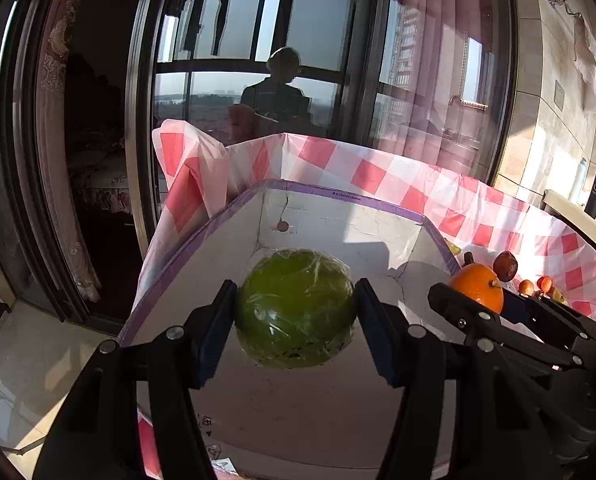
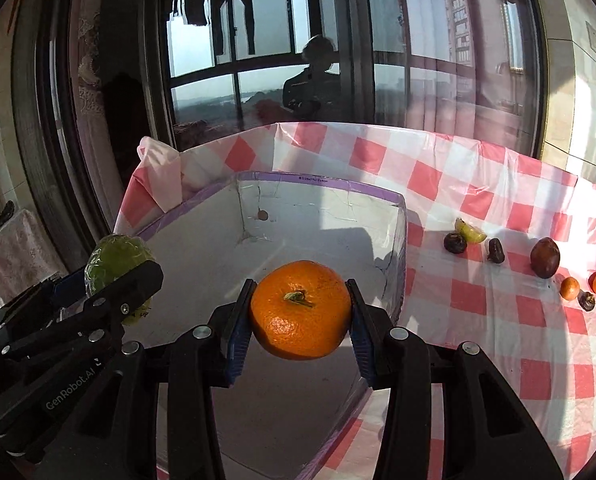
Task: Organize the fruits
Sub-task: 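Carry the melon and orange into the white box and open both tools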
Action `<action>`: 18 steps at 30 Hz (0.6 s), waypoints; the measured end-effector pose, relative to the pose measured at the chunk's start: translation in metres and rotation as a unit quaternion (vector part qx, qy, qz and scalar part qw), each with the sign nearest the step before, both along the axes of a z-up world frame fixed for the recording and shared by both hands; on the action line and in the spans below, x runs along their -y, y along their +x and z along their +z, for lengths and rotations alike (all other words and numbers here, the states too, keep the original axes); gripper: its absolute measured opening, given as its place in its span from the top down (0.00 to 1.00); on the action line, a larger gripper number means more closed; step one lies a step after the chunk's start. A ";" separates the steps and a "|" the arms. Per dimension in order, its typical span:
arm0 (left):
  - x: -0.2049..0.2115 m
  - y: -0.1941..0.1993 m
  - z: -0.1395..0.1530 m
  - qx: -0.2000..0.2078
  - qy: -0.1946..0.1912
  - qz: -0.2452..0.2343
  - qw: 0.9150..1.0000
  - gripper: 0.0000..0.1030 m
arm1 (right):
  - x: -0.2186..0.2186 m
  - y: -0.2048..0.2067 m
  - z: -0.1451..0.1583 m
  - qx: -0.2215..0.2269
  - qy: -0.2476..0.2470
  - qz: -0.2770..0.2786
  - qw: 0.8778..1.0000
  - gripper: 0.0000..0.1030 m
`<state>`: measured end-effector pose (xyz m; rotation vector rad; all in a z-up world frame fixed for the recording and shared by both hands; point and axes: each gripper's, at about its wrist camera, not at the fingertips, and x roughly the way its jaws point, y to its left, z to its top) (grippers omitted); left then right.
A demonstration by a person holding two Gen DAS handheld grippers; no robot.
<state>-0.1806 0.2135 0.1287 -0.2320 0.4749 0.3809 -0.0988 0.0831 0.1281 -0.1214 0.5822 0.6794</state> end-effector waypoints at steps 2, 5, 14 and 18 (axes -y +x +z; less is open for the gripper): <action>-0.007 0.007 -0.012 -0.019 -0.008 -0.002 1.000 0.42 | -0.014 0.006 -0.013 0.001 -0.057 -0.006 0.998 0.57; -0.010 0.020 -0.033 -0.058 0.000 -0.008 0.998 0.42 | -0.030 0.007 -0.032 0.026 -0.146 -0.012 0.989 0.57; -0.007 0.033 -0.045 -0.127 0.050 -0.026 0.990 0.41 | -0.052 0.010 -0.048 0.016 -0.280 0.027 0.960 0.57; -0.011 0.038 -0.046 -0.159 0.040 -0.045 0.986 0.37 | -0.055 0.018 -0.052 -0.012 -0.303 0.052 0.951 0.54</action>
